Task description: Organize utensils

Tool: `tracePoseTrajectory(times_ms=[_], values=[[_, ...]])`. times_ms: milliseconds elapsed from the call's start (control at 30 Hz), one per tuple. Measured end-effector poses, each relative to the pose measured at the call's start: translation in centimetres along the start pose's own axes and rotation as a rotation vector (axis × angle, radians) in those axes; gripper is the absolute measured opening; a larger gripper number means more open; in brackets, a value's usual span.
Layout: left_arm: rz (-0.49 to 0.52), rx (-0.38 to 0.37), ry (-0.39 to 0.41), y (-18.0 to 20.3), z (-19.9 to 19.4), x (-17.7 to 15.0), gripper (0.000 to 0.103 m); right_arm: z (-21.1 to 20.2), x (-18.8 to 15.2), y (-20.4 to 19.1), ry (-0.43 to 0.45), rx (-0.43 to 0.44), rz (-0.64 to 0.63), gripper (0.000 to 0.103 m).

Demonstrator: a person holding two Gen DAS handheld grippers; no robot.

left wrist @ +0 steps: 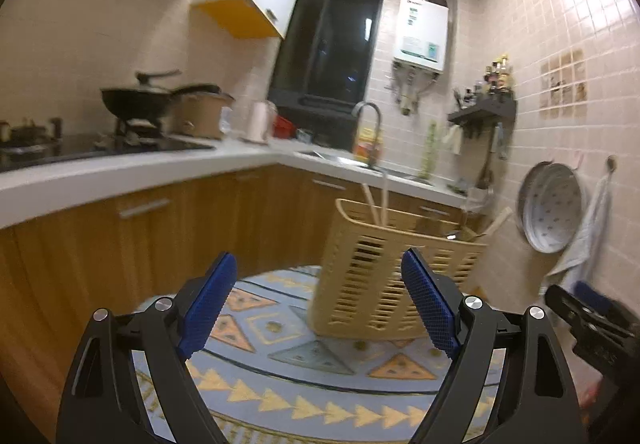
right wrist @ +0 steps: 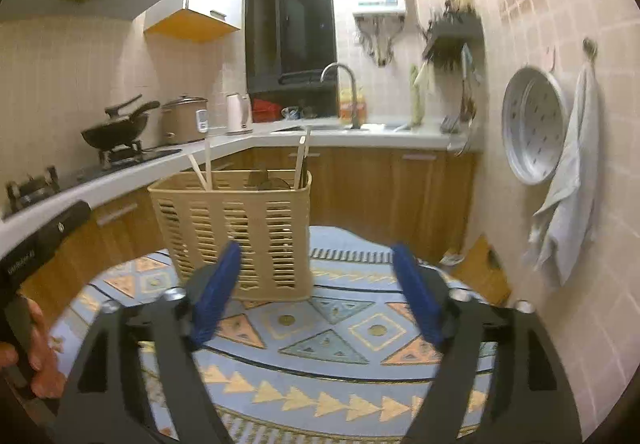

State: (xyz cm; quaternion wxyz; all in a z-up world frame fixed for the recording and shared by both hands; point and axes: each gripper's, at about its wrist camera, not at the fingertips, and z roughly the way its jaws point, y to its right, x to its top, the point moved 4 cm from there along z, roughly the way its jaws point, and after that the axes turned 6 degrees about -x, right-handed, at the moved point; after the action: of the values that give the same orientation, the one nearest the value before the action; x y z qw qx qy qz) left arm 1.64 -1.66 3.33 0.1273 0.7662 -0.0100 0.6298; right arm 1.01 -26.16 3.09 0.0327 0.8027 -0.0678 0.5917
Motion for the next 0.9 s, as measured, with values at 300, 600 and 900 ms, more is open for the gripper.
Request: tracePoseTrajectory(times_ms=[300,600,900], values=[[0.135,0.025,-0.004,1.9,0.4,-1.0,0.086,-0.4,-0.6,0.0,0.059,-0.088,-0.017,0.093],[0.199,0.071,-0.056,2.0,1.3,-2.0,0.091,-0.5,-1.1,-0.8,0.05,-0.08,-0.061,0.093],[0.194,0.052,-0.067,2.1,1.4,-2.2,0.094,-0.2,-1.2,-0.4,0.026,-0.071,-0.027,0.093]])
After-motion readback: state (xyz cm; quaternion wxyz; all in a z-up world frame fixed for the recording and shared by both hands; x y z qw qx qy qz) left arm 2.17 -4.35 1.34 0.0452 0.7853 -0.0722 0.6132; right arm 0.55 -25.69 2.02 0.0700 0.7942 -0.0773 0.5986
